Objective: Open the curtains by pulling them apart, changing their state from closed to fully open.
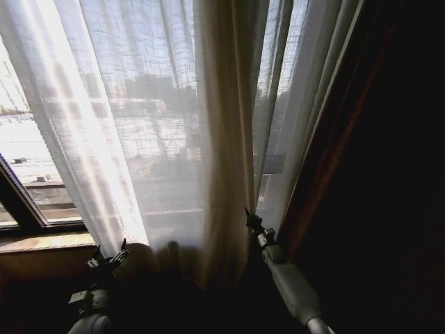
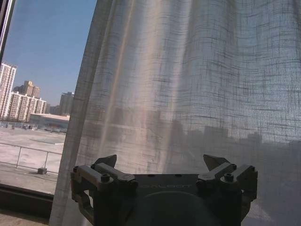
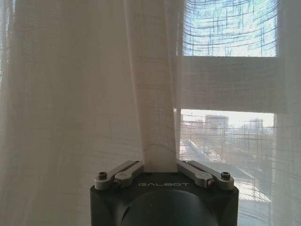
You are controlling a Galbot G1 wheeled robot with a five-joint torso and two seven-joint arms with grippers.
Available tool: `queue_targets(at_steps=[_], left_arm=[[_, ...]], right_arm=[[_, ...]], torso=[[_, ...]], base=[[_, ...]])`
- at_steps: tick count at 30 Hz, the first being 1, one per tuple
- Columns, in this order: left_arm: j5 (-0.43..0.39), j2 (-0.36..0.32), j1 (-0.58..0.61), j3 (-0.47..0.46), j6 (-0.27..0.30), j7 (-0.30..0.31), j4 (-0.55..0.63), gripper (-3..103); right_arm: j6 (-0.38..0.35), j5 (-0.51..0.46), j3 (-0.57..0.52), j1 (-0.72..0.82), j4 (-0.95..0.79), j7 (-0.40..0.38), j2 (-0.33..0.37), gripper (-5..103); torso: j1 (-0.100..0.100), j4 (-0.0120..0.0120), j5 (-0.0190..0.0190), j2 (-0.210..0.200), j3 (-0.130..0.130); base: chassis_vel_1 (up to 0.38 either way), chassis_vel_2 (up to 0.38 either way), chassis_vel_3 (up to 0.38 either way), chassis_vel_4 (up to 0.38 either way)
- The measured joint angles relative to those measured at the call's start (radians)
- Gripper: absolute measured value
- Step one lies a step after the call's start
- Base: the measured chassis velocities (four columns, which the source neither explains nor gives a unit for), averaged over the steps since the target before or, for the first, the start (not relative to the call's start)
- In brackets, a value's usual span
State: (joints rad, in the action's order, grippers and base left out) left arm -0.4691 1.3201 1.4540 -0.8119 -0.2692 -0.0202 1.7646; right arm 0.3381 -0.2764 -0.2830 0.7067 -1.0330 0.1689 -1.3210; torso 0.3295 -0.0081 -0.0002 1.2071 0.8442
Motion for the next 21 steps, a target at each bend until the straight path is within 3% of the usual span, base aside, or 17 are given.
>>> queue_targets(at_steps=[10, 15, 18, 21], left_arm=[[0.0, 0.0, 0.0, 0.0, 0.0, 0.0, 0.0, 100], [0.0, 0.0, 0.0, 0.0, 0.0, 0.0, 0.0, 100], [0.0, 0.0, 0.0, 0.0, 0.0, 0.0, 0.0, 100], [0.0, 0.0, 0.0, -0.001, 0.0, 0.0, 0.0, 100]], right_arm=[[0.024, 0.055, 0.005, 0.001, -0.004, -0.016, -0.004, 0], [0.031, 0.097, -0.001, -0.003, 0.0, -0.049, -0.006, 0], [0.04, 0.115, -0.002, -0.004, 0.0, -0.068, -0.008, 0], [0.051, 0.114, -0.002, -0.005, 0.001, -0.069, -0.008, 0]], torso=[[0.0, -0.0004, 0.0001, 0.0, 0.0], [0.0, -0.0005, 0.0006, 0.0, 0.0], [0.0, 0.0003, -0.0012, 0.0, 0.0], [0.0, 0.0004, 0.0, 0.0, 0.0]], base=[[-0.289, -0.282, 0.29, 0.286], [-0.014, -0.031, 0.041, 0.009], [0.016, 0.009, -0.01, -0.018], [0.086, 0.047, -0.042, -0.063]])
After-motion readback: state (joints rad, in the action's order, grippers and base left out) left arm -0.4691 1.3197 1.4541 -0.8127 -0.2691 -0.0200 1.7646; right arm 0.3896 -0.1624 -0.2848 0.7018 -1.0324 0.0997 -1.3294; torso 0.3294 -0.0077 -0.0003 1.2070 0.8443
